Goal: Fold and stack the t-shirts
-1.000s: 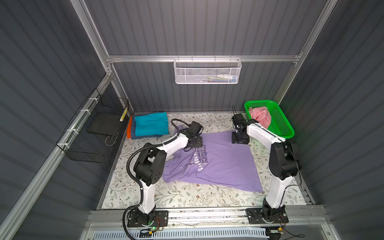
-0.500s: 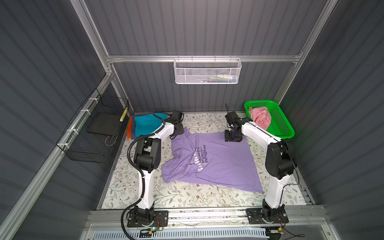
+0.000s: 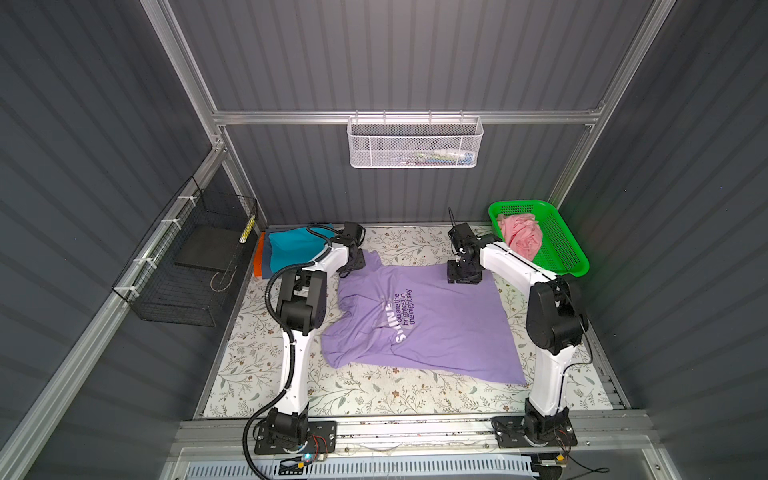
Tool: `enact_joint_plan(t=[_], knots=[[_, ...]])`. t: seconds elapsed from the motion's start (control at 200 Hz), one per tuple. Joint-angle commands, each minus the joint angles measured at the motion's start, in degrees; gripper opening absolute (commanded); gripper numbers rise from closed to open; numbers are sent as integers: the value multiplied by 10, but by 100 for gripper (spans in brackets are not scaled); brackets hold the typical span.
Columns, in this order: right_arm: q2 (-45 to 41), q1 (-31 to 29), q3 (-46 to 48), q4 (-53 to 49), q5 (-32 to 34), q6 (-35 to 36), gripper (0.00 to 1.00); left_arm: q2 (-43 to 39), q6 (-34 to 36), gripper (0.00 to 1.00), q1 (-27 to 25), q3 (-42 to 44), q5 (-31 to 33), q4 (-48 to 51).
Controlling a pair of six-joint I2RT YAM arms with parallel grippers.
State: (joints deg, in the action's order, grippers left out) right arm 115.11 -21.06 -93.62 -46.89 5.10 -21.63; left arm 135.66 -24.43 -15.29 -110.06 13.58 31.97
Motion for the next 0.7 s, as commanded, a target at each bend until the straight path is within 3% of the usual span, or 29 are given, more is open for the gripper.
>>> enact_joint_plan(t=[0.0,0.125,0.215,0.485,0.575,0.695], knots=[[15,0,-14,-12,-6,-5,53,54,34,45,7,-68,48,66],[29,0,-35,-17,-13,-8,53,83,45,53,8,-148,53,102],[34,0,-47,-16,-16,-11,52,68,40,58,6,-156,31,99],[-26,-10,-10,-1,-19,-11,48,-81,25,62,-11,-52,1,73],[-67,-24,35,26,-42,-7,39,-153,16,56,-27,27,-6,60],[-112,-74,91,87,-97,13,17,-235,-10,45,-43,161,-33,28]])
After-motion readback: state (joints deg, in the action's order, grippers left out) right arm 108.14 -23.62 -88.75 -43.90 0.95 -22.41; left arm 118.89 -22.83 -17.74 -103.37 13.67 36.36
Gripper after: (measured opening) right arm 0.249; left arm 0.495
